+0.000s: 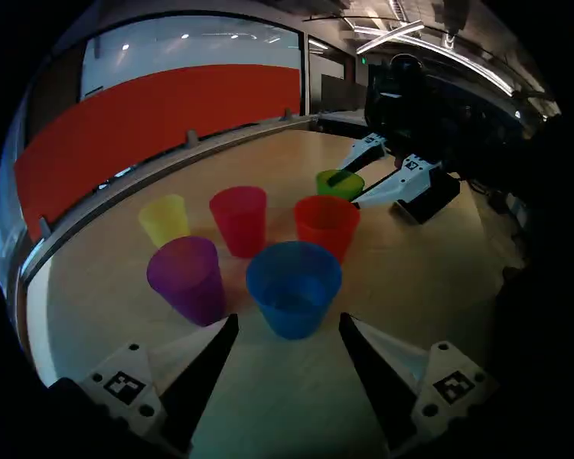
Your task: Pour water
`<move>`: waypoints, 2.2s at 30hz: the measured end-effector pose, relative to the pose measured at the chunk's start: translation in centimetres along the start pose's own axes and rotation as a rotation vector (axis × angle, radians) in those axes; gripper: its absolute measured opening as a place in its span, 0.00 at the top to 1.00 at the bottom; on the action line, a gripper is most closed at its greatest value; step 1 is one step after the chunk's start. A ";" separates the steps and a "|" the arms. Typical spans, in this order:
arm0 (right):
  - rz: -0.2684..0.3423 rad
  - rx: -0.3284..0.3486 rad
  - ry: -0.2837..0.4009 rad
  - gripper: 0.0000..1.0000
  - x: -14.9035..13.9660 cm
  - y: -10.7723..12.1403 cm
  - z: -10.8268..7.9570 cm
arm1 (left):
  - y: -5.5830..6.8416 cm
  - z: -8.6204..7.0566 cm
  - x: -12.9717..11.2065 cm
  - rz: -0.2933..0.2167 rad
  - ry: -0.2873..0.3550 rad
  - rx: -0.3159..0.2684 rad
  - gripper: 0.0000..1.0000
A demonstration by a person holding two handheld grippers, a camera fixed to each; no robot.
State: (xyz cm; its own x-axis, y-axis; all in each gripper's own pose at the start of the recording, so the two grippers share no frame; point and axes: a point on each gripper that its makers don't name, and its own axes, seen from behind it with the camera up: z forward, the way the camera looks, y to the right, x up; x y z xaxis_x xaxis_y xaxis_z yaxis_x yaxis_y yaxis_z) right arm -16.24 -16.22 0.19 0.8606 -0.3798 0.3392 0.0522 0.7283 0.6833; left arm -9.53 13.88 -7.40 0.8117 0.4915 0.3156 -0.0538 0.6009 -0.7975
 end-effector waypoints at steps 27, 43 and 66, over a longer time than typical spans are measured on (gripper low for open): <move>0.048 -0.125 0.036 0.00 -2.0 0.6 -5.5 | -1.9 -3.2 -0.1 -0.087 0.058 0.126 0.02; 0.108 -0.262 0.159 0.00 1.0 1.9 -8.9 | -5.0 -5.9 0.9 -0.118 0.160 0.323 0.02; 0.198 -0.577 0.461 0.00 8.2 7.4 -14.5 | -9.9 -12.9 6.7 -0.250 0.472 0.593 0.02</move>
State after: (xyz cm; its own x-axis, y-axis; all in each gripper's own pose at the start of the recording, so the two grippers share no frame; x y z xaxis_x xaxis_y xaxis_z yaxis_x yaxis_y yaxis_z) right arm -1.44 -5.64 -1.34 0.9992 -0.0270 0.0292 0.0224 0.9887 0.1484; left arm 3.93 3.05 -4.04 0.9940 0.0591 0.0924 -0.0306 0.9585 -0.2834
